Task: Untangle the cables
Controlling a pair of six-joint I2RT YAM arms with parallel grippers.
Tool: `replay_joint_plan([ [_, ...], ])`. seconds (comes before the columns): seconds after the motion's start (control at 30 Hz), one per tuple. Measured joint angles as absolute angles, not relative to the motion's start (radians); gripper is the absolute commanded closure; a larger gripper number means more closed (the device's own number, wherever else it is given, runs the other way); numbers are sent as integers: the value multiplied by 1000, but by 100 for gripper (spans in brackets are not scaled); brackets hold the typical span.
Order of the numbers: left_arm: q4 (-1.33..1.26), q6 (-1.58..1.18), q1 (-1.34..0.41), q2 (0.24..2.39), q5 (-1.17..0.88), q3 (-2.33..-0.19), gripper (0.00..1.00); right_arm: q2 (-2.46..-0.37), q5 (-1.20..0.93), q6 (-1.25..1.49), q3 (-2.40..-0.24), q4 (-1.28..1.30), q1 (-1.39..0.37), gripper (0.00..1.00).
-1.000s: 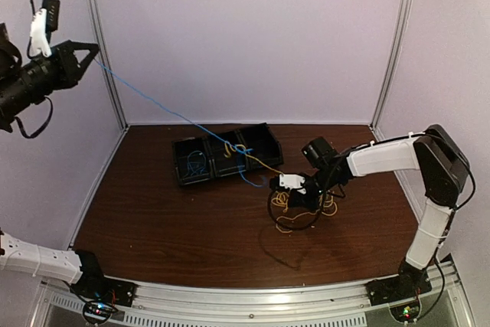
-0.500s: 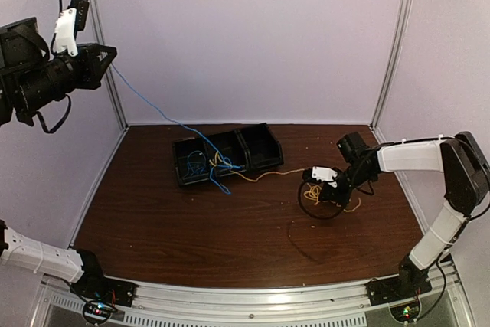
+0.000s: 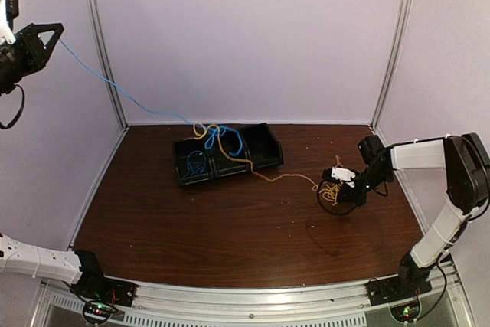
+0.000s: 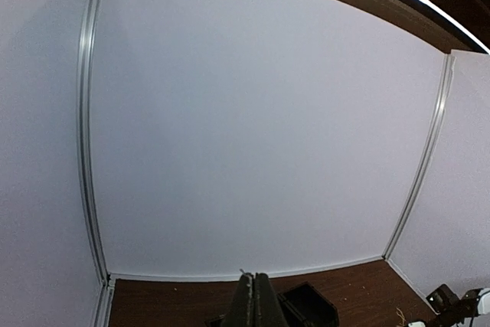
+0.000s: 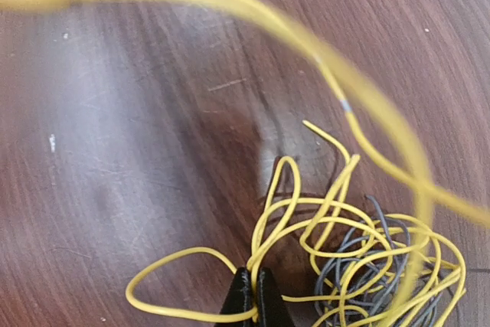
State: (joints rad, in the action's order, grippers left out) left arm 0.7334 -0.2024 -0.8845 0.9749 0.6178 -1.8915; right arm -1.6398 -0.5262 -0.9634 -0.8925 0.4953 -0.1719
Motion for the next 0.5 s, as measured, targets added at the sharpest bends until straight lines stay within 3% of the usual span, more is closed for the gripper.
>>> replay_joint_plan([
  [0.1, 712, -225, -884, 986, 567, -1773, 100, -1613, -559, -986, -892, 537, -174, 99],
  [0.3, 632, -306, -885, 1061, 379, -1390, 100, -1475, -601, -1055, -884, 641, -179, 61],
  [0.4, 607, -352, -885, 1069, 299, -1230, 100, -1419, -612, -1074, -878, 691, -201, 52],
  [0.5, 566, -391, -885, 1059, 251, -1169, 100, -1379, -620, -1059, -874, 723, -270, 49],
])
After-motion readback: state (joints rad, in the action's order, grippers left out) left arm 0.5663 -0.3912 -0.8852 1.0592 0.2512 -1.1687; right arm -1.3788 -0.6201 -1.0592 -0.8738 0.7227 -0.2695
